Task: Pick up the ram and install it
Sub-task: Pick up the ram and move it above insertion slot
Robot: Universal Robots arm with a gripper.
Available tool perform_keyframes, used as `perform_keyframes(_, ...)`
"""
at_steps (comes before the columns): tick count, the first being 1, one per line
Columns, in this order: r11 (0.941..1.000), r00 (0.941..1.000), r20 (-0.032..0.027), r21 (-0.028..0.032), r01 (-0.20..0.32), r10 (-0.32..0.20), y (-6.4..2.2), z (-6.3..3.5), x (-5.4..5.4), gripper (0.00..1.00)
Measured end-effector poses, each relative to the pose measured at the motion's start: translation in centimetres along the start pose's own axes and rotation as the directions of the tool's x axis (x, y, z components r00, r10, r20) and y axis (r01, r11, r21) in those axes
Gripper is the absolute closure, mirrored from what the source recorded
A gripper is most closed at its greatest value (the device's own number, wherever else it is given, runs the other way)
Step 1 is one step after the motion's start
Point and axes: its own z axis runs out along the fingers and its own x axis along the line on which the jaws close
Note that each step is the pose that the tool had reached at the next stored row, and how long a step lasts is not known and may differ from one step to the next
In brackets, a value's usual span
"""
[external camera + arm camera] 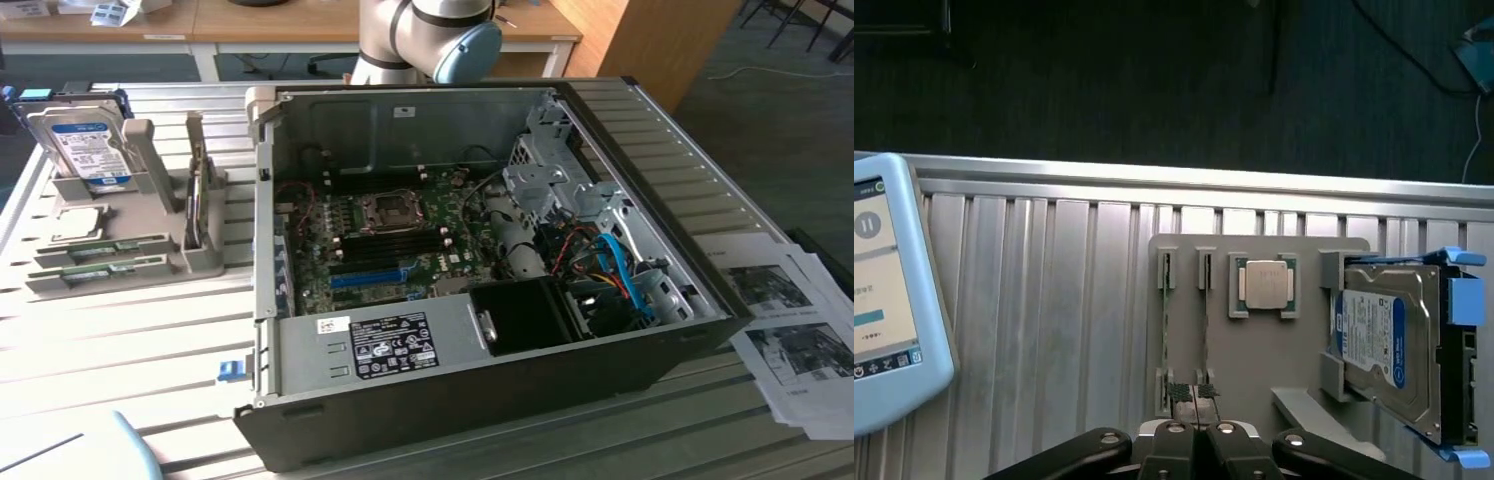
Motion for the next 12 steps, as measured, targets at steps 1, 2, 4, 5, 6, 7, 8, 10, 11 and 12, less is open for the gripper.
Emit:
perform_keyframes(1,1.0000,1.0000,-0.0004,0.0000,0.009,-0.009,0.00,0.00,0.00,0.91)
perform_keyframes(2,0.9999,0.9999,-0.0005,-0.0001,0.011,-0.011,0.00,0.00,0.00,0.91)
perform_keyframes(4,0.9999,0.9999,-0.0006,-0.0001,0.011,-0.011,0.00,0.00,0.00,0.91)
perform_keyframes(5,0.9999,0.9999,-0.0006,0.0000,0.011,-0.011,0.00,0.00,0.00,0.91)
perform_keyframes(6,0.9999,0.9999,-0.0006,0.0001,0.011,-0.011,0.01,0.00,0.00,0.91)
perform_keyframes(7,0.9999,0.9999,-0.0007,0.0007,0.012,-0.012,0.01,-0.01,-0.01,0.91)
perform_keyframes(8,0.9999,0.9999,-0.0008,0.0019,0.012,-0.012,0.04,-0.01,-0.01,0.91)
perform_keyframes(10,0.9999,0.9999,-0.0008,0.0050,0.012,-0.012,0.08,0.00,-0.01,0.91)
perform_keyframes(11,0.9999,0.9999,-0.0009,0.0067,0.012,-0.012,0.09,0.01,0.00,0.91)
perform_keyframes(12,0.9999,0.9999,-0.0010,0.0086,0.012,-0.012,0.11,0.01,-0.01,0.91)
